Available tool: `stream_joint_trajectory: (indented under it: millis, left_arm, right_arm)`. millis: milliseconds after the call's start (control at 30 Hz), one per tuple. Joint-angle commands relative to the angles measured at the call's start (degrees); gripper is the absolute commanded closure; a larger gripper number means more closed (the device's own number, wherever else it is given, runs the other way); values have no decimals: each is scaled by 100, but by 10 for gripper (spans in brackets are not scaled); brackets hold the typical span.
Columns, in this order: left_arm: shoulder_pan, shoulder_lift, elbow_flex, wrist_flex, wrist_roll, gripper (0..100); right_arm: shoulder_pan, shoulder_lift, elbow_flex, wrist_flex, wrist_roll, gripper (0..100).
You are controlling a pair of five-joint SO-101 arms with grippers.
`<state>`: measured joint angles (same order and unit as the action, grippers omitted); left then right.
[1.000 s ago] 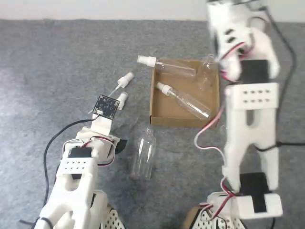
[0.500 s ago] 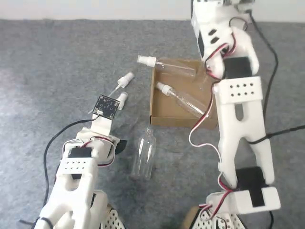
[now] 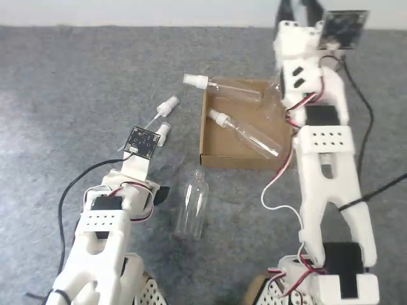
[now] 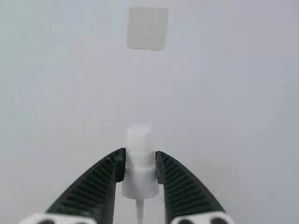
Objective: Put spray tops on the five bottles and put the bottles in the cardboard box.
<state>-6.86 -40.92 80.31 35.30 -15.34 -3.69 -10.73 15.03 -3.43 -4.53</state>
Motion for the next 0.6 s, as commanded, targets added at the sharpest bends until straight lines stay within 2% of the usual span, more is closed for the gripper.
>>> stream_joint_trajectory:
  millis: [0,200,333,567]
  left_arm:
    - [18,-185,-22,53,-62,694]
    - [18,-185,-22,53,-62,694]
    - [18,-185,-22,53,-62,694]
    - [18,-185,-22,53,-62,694]
  right_arm:
    - [330,-127,-325,-84,-114,993]
    - [321,180,-343,-119,-123,993]
    - [66,268,-360,-119,-123,993]
    - [-13,629,-369,-523,-79,993]
